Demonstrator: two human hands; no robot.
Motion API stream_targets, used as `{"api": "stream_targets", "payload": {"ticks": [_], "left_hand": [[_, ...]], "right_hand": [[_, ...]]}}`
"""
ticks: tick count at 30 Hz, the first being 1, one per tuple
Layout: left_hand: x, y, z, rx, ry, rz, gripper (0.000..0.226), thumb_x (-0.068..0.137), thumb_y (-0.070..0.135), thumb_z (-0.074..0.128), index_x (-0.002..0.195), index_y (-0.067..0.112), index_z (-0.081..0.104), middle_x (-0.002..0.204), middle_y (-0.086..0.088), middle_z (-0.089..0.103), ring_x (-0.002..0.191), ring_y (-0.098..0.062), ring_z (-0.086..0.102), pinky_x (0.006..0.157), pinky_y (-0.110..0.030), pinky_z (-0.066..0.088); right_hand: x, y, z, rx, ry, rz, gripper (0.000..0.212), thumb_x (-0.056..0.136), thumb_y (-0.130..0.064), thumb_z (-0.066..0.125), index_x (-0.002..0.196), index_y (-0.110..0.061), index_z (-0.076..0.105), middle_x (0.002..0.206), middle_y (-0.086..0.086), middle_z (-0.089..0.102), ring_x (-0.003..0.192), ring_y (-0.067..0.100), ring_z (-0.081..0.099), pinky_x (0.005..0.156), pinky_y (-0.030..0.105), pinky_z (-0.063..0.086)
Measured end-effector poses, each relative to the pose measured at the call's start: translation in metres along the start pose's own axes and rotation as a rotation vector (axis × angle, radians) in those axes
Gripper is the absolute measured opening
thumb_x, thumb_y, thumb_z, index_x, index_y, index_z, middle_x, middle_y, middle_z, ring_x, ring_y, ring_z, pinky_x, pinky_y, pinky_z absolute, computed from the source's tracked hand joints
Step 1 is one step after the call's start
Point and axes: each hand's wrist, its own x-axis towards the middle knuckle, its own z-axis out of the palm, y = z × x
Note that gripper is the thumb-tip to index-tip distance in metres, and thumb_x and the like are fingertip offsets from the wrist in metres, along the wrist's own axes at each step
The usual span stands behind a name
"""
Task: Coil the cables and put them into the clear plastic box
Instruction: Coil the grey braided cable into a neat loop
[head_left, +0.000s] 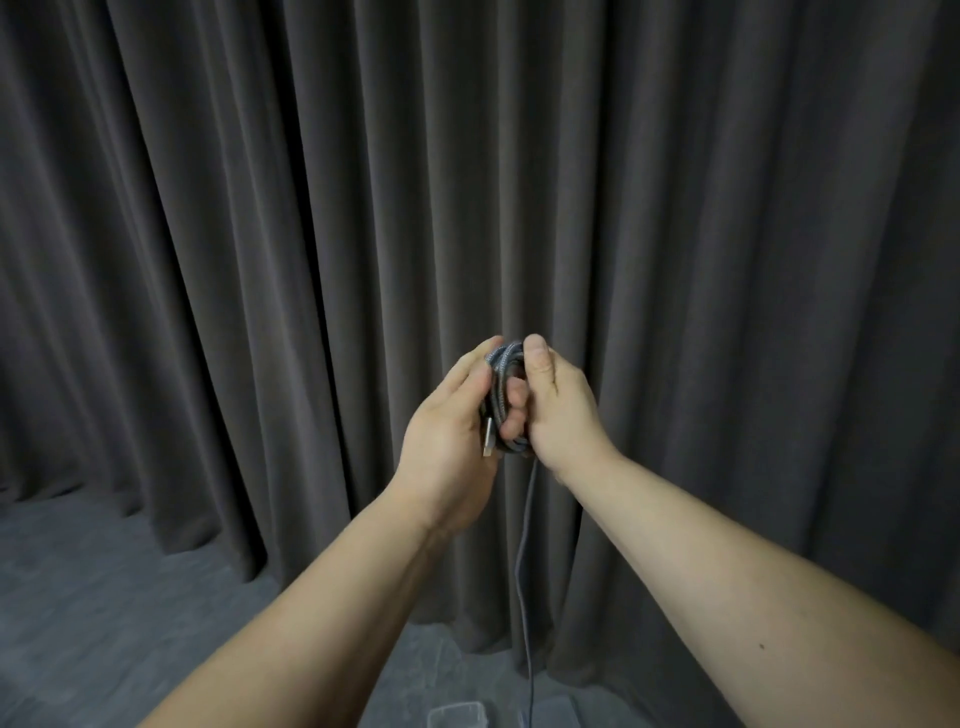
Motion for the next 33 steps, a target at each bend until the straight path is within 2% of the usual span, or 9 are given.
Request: {"api": "stream_targets", "payload": {"ticks": [3,7,11,16,18,21,26,29,33], "left_hand": [[-0.002,0.001,0.002,0.116,-0.045,-0.004,0.048,0.095,0.013,0.048,0.143,0.013,0.038,0.067,0.000,0.048,0.059,-0.011,0.043,0.068,-0.025,0.039],[-0.003,-0.003,-0.001,0.241,-0.090,-0.005,0.061,0.085,0.017,0.048,0.143,0.019,0.032,0.061,0.003,0.046,0.057,-0.009,0.042,0.067,-0.027,0.037],[0.000,-0.004,-0.003,0.259,-0.056,0.014,0.044,0.086,0.019,0.046,0.129,0.027,0.048,0.062,0.002,0.044,0.058,-0.013,0.039,0.060,-0.033,0.034],[0.007,0.000,-0.014,0.272,0.070,0.076,0.033,0.094,0.009,0.046,0.124,0.019,0.055,0.068,0.002,0.053,0.063,-0.011,0.048,0.058,-0.029,0.042],[0.012,0.007,-0.020,0.229,0.125,0.127,0.034,0.099,-0.002,0.038,0.125,0.014,0.052,0.063,0.005,0.049,0.058,-0.005,0.044,0.055,-0.019,0.041],[0.022,0.023,-0.034,0.178,0.206,0.211,0.036,0.099,-0.007,0.030,0.120,0.013,0.051,0.058,0.008,0.043,0.052,-0.002,0.037,0.049,-0.014,0.033],[0.031,0.044,-0.051,0.148,0.281,0.261,0.037,0.099,-0.006,0.032,0.124,0.014,0.051,0.059,0.007,0.040,0.055,-0.005,0.036,0.053,-0.017,0.033],[0.032,0.040,-0.049,0.159,0.250,0.225,0.037,0.099,-0.006,0.032,0.127,0.012,0.049,0.062,0.004,0.038,0.057,-0.006,0.035,0.055,-0.019,0.031],[0.031,0.031,-0.049,0.221,0.204,0.203,0.036,0.098,-0.004,0.035,0.127,0.012,0.049,0.061,0.005,0.041,0.057,-0.006,0.037,0.054,-0.018,0.034]], "right_hand": [[0.000,-0.001,-0.002,0.052,-0.052,0.028,0.048,0.099,-0.053,0.030,0.067,-0.024,0.051,0.042,-0.007,0.050,0.040,0.006,0.049,0.053,0.027,0.036],[-0.003,-0.005,-0.004,0.079,-0.153,0.129,0.048,0.100,-0.051,0.027,0.071,-0.023,0.052,0.040,-0.011,0.050,0.038,0.001,0.048,0.047,0.022,0.036],[-0.007,-0.017,-0.005,0.149,-0.256,0.249,0.052,0.100,-0.050,0.025,0.069,-0.018,0.050,0.039,-0.006,0.048,0.034,0.009,0.046,0.045,0.022,0.037],[-0.008,-0.008,-0.009,0.198,-0.393,0.367,0.048,0.098,-0.055,0.031,0.102,-0.020,0.063,0.071,0.004,0.067,0.054,0.022,0.060,0.058,0.031,0.049],[-0.012,0.003,-0.014,0.124,-0.461,0.422,0.028,0.099,-0.034,0.041,0.117,-0.015,0.052,0.079,0.009,0.066,0.058,0.027,0.061,0.063,0.033,0.047],[-0.025,0.021,-0.018,-0.097,-0.499,0.448,0.021,0.088,0.002,0.048,0.102,-0.013,0.045,0.073,0.009,0.060,0.061,0.022,0.062,0.063,0.032,0.044],[-0.018,0.030,-0.023,-0.442,-0.291,0.126,0.019,0.093,-0.005,0.050,0.093,-0.022,0.056,0.078,0.002,0.060,0.067,0.016,0.058,0.063,0.033,0.050],[-0.009,0.007,-0.026,-0.899,-0.392,-0.184,0.025,0.098,-0.021,0.044,0.113,-0.029,0.062,0.102,-0.002,0.059,0.096,0.021,0.057,0.084,0.034,0.049],[-0.007,-0.044,-0.015,-1.038,-0.588,-0.338,0.037,0.092,-0.016,0.042,0.119,-0.027,0.064,0.106,-0.004,0.051,0.107,0.024,0.053,0.092,0.036,0.045]]}}
